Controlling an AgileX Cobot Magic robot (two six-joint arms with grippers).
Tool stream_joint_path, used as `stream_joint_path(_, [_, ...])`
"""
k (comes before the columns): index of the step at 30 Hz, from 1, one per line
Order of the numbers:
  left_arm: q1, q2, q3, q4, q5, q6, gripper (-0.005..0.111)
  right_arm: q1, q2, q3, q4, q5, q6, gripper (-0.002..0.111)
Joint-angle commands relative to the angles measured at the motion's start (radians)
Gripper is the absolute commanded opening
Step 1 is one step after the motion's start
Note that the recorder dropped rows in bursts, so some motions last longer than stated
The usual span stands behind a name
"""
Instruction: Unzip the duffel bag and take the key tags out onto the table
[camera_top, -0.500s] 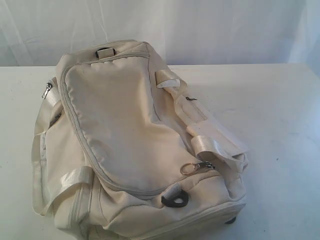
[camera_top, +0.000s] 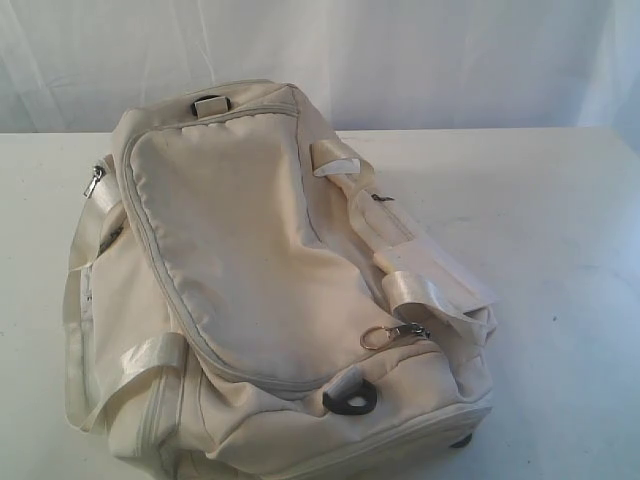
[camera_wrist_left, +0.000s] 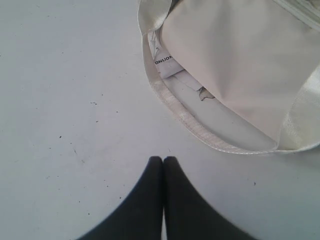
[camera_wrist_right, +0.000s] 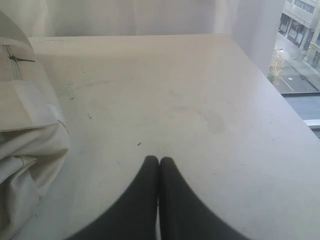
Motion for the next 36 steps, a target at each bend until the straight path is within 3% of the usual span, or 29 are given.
stream_joint_path(1, [-0.007, 0.002, 0.003, -0.007, 0.003, 0.0, 0.0, -0.005, -0.005, 0.005, 0.0, -0.009, 0.001, 0.0])
stream_joint_path(12, [-0.007, 0.002, 0.003, -0.007, 0.003, 0.0, 0.0, -0.005, -0.005, 0.005, 0.0, -0.1, 0.001, 0.0])
stream_joint_path(16, [-0.007, 0.002, 0.003, 0.001, -0.027, 0.087, 0.0, -0.005, -0.005, 0.005, 0.0, -0.189, 0.001, 0.0])
stream_joint_path(21, [-0.007, 0.002, 0.003, 0.001, -0.163, 0.088, 0.0, -0.005, -0.005, 0.005, 0.0, -0.248, 0.001, 0.0])
stream_joint_path(29, [-0.007, 0.002, 0.003, 0.001, -0.451, 0.088, 0.0, -0.005, -0.005, 0.005, 0.0, -0.537, 0.001, 0.0])
stream_joint_path(36, [-0.007, 0.002, 0.003, 0.001, -0.521, 0.088, 0.0, -0.005, -0.005, 0.005, 0.0, -0.639, 0.017, 0.0])
